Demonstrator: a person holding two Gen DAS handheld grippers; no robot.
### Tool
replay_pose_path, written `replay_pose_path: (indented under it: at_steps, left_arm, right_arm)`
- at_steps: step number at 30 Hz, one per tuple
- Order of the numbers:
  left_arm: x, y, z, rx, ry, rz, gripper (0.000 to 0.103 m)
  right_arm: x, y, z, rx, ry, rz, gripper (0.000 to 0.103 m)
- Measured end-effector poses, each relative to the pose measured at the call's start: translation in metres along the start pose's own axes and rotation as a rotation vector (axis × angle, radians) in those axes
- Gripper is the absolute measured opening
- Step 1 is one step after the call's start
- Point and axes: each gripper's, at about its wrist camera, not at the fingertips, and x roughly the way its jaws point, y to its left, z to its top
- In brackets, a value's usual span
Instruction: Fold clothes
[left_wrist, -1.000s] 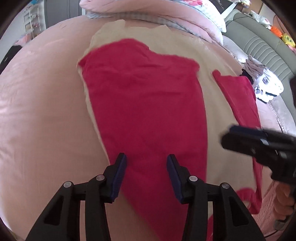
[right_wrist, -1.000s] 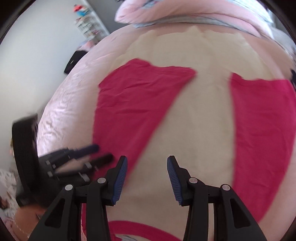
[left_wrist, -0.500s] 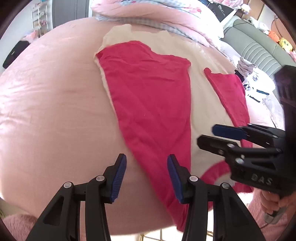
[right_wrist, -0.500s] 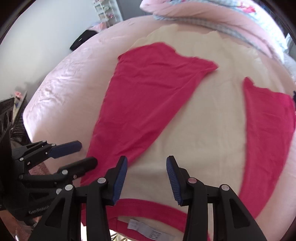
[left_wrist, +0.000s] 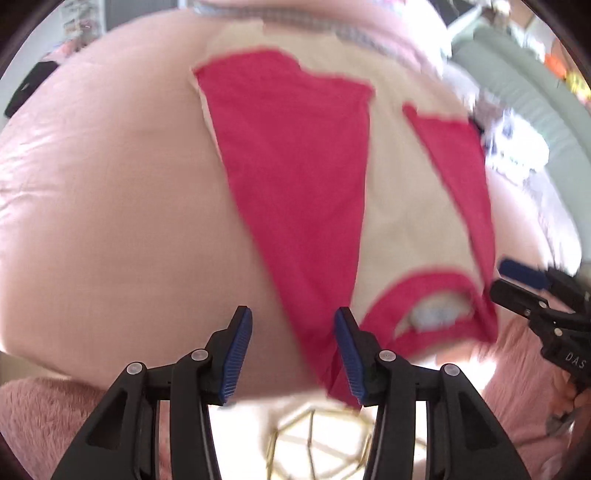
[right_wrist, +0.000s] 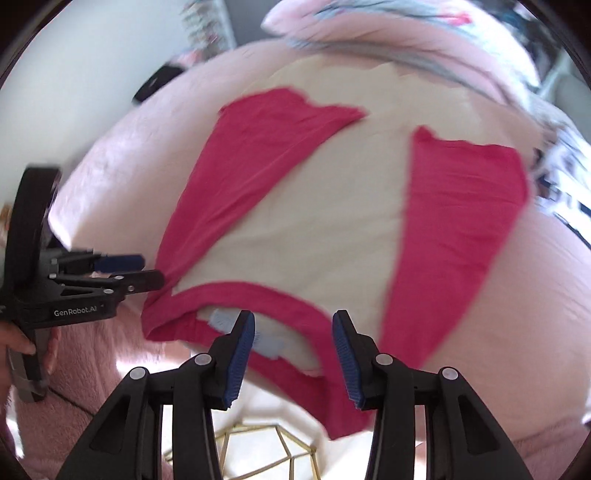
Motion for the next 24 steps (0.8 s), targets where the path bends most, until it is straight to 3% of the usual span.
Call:
replay_pose_path:
  at_steps: [4,8,14,17,22,24]
  left_arm:
    - [0.022,0.002,0.012,-0.028,0.041,0.024,0.043]
    - [0.02,-0.005,0.001,-0.021,0.029,0.066,0.047]
    - [0.01,-0.006,-0.025,-0.102,-0.02,0.094,0.053]
    - [0.004,-0.006,-0.031,-0.148,-0.047,0.057,0.053]
    - [-0.003,0.008,-0.05,-0.292,-0.101,-0.103,0.053]
    - [0.008,-0.001,-0.042,-0.295,-0.105,-0.112,0.053]
  right_arm:
    - [0.014,-0.032,0.001,0.108,0.008,-0.085,0.043]
    - [0.037,-0.042,-0.023,0.111,0.128,-0.113,0.044]
    - [0.019,-0.047,-0.053,0.132,0.11,-0.065,0.044]
    - [0.01,-0.048,-0.061,0.149,0.087,-0.042,0.044]
    - [0.003,-0.065,-0.075,0.345,-0.005,0.128,0.044]
    - [0.009,-0.073,-0.075,0.44,-0.018,0.202,0.044]
